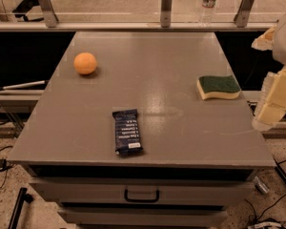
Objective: Move sponge near orange
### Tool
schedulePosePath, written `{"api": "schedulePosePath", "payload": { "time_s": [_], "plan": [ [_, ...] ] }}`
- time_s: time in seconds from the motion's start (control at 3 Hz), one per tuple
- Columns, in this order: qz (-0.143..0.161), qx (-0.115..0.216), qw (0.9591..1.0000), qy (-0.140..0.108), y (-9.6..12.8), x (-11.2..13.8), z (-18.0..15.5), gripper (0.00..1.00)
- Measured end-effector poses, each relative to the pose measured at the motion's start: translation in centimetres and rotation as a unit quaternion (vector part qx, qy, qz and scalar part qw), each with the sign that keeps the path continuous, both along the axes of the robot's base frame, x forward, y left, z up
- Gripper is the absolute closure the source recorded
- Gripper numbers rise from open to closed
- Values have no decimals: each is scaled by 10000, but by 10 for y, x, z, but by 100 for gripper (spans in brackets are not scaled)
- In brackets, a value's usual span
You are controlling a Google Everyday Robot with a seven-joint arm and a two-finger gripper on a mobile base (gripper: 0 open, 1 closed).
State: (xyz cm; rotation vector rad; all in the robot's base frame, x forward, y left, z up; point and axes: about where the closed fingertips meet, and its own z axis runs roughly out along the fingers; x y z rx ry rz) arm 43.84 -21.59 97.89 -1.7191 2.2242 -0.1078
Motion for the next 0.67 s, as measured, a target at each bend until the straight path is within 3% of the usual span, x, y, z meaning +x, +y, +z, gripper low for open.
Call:
{"api": "schedulePosePath", "payload": {
  "time_s": [0.33, 0.67],
  "plan": [
    [0, 0, 10000, -1, 0, 0, 0, 0],
    [173, -146, 9996, -163, -8, 21, 2, 0]
  ]
}}
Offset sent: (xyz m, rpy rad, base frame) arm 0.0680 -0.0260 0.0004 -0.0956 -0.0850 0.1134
